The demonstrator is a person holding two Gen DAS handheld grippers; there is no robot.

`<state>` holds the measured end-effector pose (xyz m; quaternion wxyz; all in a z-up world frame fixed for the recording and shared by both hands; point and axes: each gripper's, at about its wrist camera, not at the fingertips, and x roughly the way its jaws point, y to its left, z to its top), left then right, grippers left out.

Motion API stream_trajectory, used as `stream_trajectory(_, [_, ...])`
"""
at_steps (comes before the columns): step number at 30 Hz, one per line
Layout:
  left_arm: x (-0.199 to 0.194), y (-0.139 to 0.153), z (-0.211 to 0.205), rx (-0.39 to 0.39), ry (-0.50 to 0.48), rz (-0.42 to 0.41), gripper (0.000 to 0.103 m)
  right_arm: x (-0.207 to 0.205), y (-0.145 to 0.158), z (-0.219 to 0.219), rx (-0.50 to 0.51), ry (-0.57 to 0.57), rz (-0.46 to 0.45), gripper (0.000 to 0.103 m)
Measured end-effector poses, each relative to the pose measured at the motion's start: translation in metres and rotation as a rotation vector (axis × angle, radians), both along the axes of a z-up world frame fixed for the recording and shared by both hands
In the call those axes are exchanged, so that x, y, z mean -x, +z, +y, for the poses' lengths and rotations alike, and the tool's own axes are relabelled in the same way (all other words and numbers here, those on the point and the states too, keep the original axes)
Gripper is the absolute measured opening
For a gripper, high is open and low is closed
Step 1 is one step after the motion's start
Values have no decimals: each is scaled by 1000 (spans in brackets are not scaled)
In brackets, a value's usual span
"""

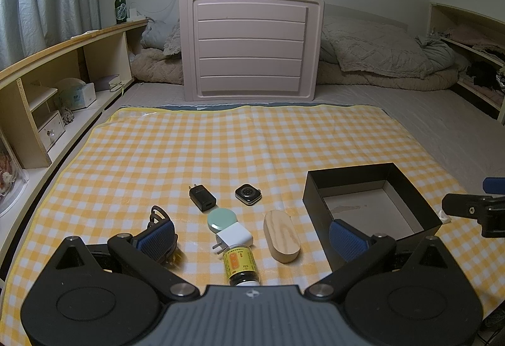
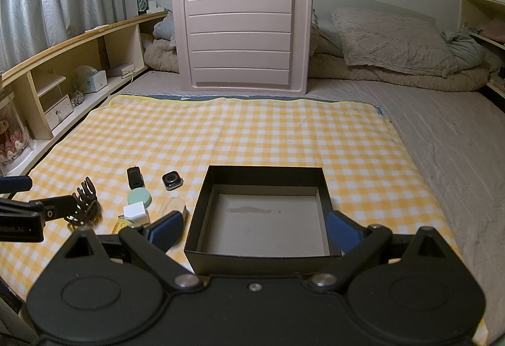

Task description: Organize rigid objects

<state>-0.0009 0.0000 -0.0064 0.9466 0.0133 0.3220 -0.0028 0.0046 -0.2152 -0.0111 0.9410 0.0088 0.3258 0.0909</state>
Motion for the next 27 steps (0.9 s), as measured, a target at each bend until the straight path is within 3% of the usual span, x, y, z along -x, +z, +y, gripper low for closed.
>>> stream_trajectory(27, [-2, -2, -2, -1, 0, 2, 103, 0, -2, -1, 4, 1, 2, 99])
